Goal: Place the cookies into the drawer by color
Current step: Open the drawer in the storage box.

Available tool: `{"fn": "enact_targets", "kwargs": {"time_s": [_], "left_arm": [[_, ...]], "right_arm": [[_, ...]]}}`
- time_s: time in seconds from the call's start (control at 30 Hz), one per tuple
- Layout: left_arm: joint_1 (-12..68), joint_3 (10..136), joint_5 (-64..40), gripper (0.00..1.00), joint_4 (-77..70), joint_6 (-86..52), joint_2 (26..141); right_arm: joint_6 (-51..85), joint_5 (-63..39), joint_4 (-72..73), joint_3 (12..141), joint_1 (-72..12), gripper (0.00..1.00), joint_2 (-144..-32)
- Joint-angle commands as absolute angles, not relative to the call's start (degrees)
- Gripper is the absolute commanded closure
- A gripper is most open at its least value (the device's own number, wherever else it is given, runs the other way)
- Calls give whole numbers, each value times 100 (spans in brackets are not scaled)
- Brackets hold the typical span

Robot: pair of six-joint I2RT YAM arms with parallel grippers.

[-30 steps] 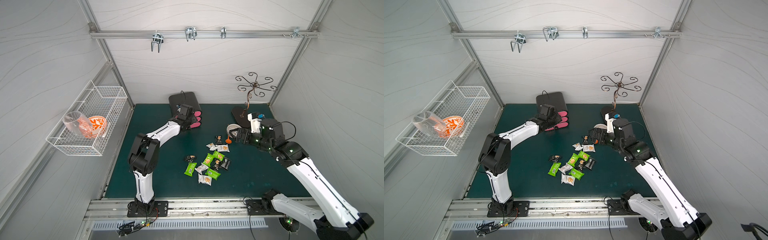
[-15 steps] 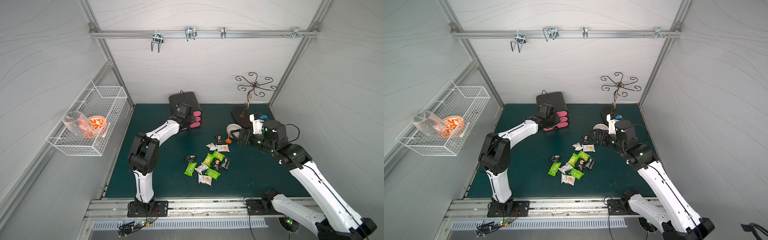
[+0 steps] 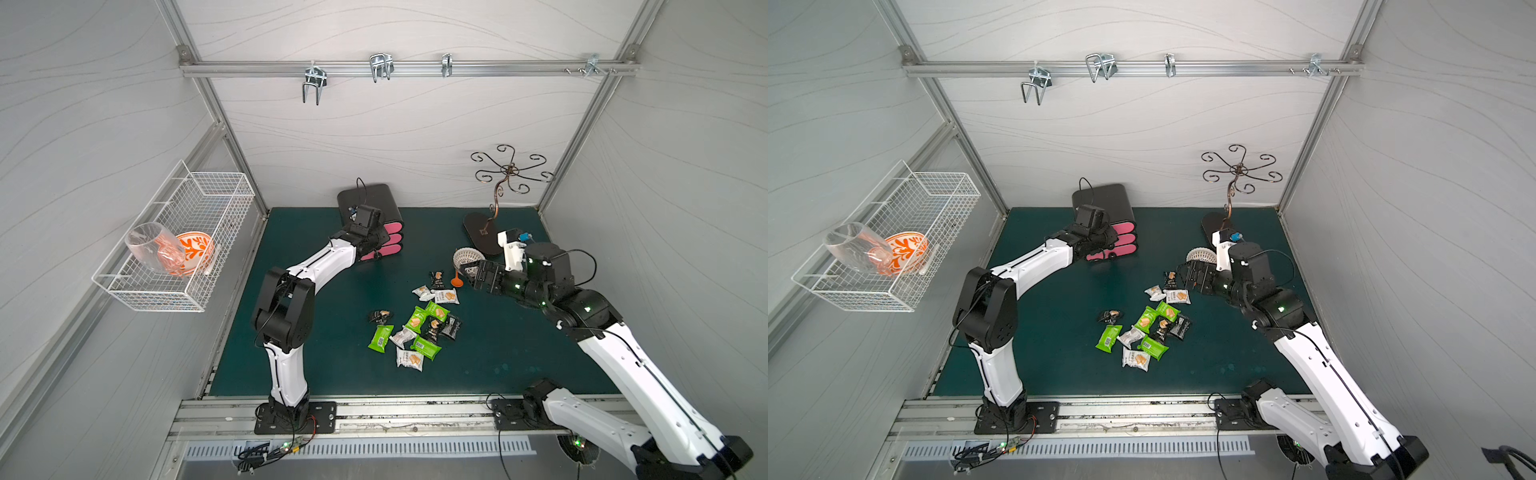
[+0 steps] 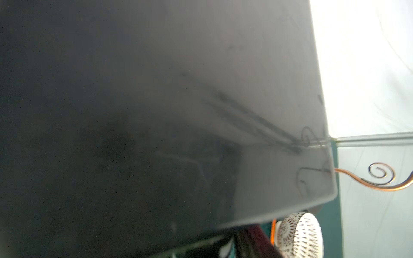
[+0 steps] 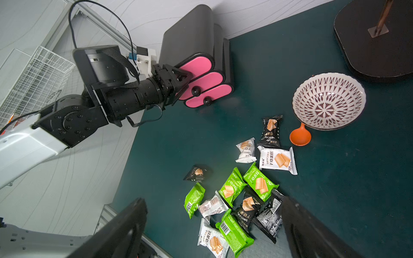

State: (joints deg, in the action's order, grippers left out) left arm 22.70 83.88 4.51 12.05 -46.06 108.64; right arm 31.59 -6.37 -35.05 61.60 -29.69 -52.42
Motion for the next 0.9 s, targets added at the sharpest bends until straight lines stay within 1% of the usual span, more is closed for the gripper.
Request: {"fn": "enact_targets", "kwargs": {"time_s": [0.0,0.17,0.33,0.47,0.57,0.87], "left_arm": [[2177,8484,562,65,810,-4557,10627],[2171,8481,493,91,852,-4613,10616],[2173,8421,481,100,879,-4640,10549],[2177,8246,447,100,896,-4682,10358],[2193,7987,209,100,904,-4806,10096],[2582,6840,103,100,1080,-4993,9150]], "right_arm": [[3148,-671,-3529,6126,-2945,2,-5159],[3129,-680,-3524,6135,-2945,1,-5168],[3137,-673,-3533,6126,-2947,1,-5150],[3116,-691,-3533,6135,-2943,1,-5168],[3094,-728,-3518,6135,-2945,1,-5207],[3077,-901,-3446,6135,-2952,1,-5352]]}}
